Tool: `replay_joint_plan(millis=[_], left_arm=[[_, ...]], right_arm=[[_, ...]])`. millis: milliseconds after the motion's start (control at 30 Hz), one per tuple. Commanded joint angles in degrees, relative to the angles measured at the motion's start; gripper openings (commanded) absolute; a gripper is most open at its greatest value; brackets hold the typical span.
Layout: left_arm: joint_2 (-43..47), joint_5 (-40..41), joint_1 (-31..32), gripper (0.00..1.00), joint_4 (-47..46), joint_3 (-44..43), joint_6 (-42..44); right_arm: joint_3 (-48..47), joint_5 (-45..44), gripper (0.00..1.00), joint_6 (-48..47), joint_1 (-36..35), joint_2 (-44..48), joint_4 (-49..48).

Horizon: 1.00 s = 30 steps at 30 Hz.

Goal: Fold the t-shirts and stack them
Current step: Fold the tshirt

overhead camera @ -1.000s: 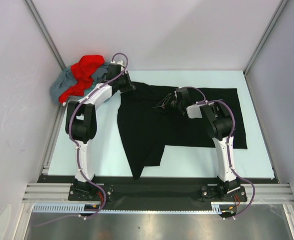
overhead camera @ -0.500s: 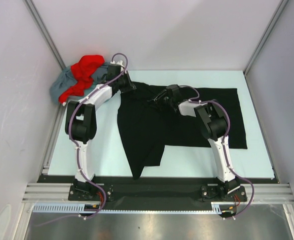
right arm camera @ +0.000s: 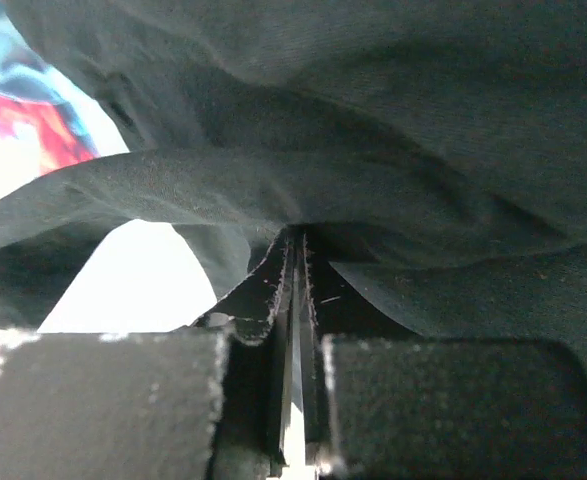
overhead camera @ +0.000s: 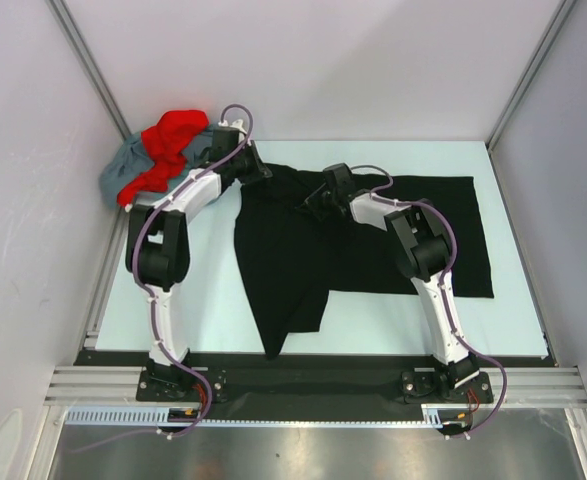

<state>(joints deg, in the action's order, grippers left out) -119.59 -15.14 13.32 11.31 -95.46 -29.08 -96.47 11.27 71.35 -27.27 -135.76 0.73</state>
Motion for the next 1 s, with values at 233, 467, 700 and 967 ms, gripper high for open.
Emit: replay_joint_plan(millis=[233,467,700,967], left_arm=[[9.89,2.39,-0.58,0.00,2.40,4.49,-0.98],[13.23,1.08,-0.58,0.00,4.95,13.26,-2.91],[16.66,1.34,-0.75,0.00,7.05,18.29,-2.92],[17.46,0.11,-0.84,0.00,11.18,21.45,-0.98]], right_arm=[[-6.88,17.01,0.00,-21.76,4.67,3.66,12.70],[-11.98,30.29,0.00,-31.87,7.05,1.91,23.78],[-19.36,36.54,0.00,-41.45,8.46,-2.22,36.15],[-17.45,38.22,0.00,-47.88,10.21,-1.79,45.14]])
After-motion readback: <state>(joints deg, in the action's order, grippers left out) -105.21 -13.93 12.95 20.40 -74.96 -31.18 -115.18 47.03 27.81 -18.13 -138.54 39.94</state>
